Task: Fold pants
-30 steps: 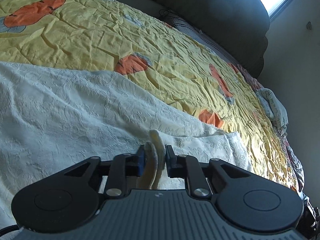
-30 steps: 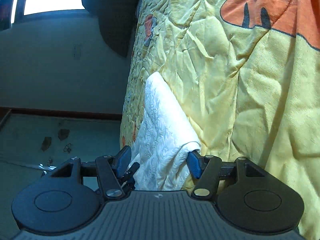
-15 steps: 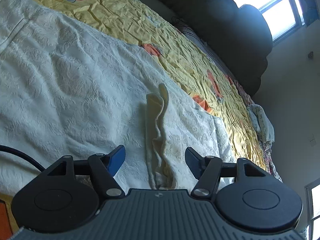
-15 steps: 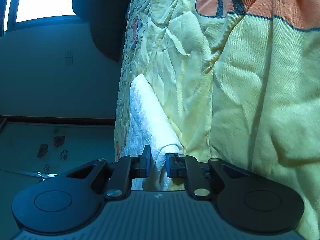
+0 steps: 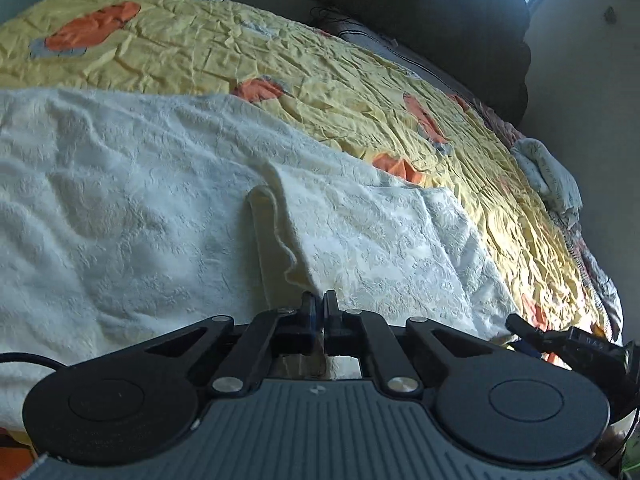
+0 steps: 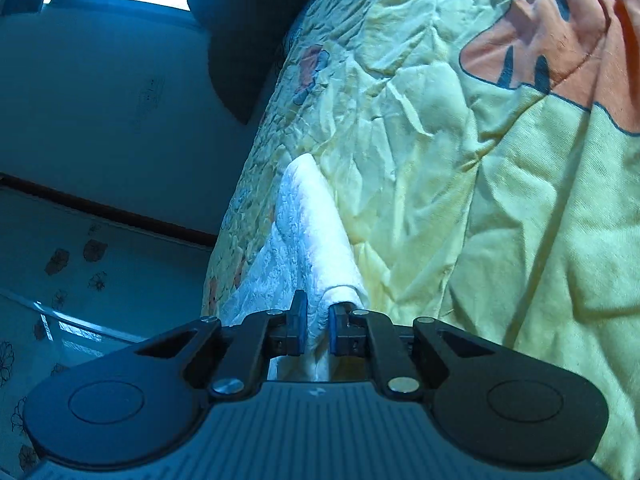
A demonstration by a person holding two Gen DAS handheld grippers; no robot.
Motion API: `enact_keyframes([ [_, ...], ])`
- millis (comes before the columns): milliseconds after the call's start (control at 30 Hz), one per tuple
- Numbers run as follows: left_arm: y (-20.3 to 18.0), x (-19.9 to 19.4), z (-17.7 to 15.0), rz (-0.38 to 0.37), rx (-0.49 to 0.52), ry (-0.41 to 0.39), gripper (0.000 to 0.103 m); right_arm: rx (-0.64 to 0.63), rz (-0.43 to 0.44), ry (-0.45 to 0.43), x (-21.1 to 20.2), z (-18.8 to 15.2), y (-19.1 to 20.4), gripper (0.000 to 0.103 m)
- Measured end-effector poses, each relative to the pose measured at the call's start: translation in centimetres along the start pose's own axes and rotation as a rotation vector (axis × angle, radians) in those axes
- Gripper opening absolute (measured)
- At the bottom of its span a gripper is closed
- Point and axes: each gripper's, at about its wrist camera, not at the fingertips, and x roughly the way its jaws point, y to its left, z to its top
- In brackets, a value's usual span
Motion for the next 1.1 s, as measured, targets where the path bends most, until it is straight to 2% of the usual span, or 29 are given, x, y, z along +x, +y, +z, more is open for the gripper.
enact_keyframes([
  [67, 0.4, 0.7, -0.3, 0.02, -0.002, 0.023, 0.006, 0.032, -0.014, 0.016, 0.5, -0.2, -1.5, 0.01],
  [100, 0.9, 1.4, -0.5, 0.021, -0.017, 0.034, 0.006, 0.06, 0.014, 0.009, 0.5, -0.2, -2.2, 0.007],
  [167, 1.1, 1.6, -0.7, 0.014, -0.029, 0.006, 0.007, 0.05, 0.016, 0.013, 0.1, -0.2, -1.8, 0.01],
  [200, 1.2, 1.5, -0.7, 0.009, -0.028, 0.001, 0.01, 0.031, 0.011, 0.021, -0.5, -0.1, -1.5, 0.015],
  [233, 1.3, 1.3, -0.6, -0.011, -0.031, -0.003, 0.021, 0.01, 0.013, 0.026, -1.0, 0.1, -1.3, 0.022],
  [300, 2.0, 0.8, -0.4, -0.052, -0.065, -0.009, 0.028, -0.061, 0.001, 0.014, -3.0, 0.8, -0.7, 0.027],
  [367, 2.9, 0.3, 0.2, -0.058, -0.127, -0.026, 0.053, -0.131, -0.06, -0.092, -5.5, 1.8, 0.2, 0.031],
  [433, 3.8, 0.2, 1.2, -0.049, -0.192, -0.068, 0.058, -0.192, -0.052, -0.203, -6.7, 3.3, 1.8, 0.051],
  [500, 4.2, 0.9, 2.6, -0.048, -0.226, -0.081, 0.058, -0.233, -0.007, -0.213, -5.6, 5.0, 3.9, 0.067],
  [533, 4.4, 1.8, 3.4, -0.054, -0.246, -0.078, 0.06, -0.257, 0.018, -0.187, -4.1, 5.7, 5.2, 0.069],
  [600, 4.3, 3.6, 4.7, -0.032, -0.247, -0.072, 0.06, -0.31, 0.05, -0.118, -0.5, 6.9, 7.5, 0.069],
  [700, 2.5, 4.9, 5.9, 0.051, -0.148, -0.1, 0.057, -0.337, 0.045, 0.034, 6.7, 8.1, 10.1, 0.069],
  [767, 1.4, 5.5, 6.1, 0.057, -0.091, -0.09, 0.055, -0.335, 0.017, 0.123, 10.6, 8.1, 10.2, 0.069],
  [800, 0.9, 5.9, 6.0, 0.073, -0.067, -0.083, 0.055, -0.344, -0.024, 0.15, 12.1, 7.8, 10.1, 0.069],
  [833, 0.4, 6.3, 5.9, 0.102, -0.031, -0.083, 0.052, -0.359, -0.069, 0.162, 13.2, 7.5, 10.0, 0.069],
  [867, 0.0, 6.4, 5.7, 0.128, 0.012, -0.089, 0.046, -0.373, -0.093, 0.166, 13.8, 7.4, 9.8, 0.068],
  [900, -0.4, 6.6, 5.5, 0.15, 0.051, -0.092, 0.044, -0.383, -0.104, 0.168, 14.2, 7.2, 9.3, 0.067],
  [1000, -1.2, 6.8, 5.0, 0.196, 0.147, -0.097, 0.043, -0.422, -0.082, 0.149, 13.7, 6.5, 8.3, 0.063],
  [1067, -1.5, 6.9, 4.6, 0.209, 0.177, -0.103, 0.043, -0.426, -0.081, 0.136, 13.7, 6.8, 7.5, 0.053],
  [1100, -1.5, 7.0, 4.5, 0.212, 0.189, -0.107, 0.042, -0.407, -0.096, 0.127, 13.5, 7.2, 6.9, 0.036],
])
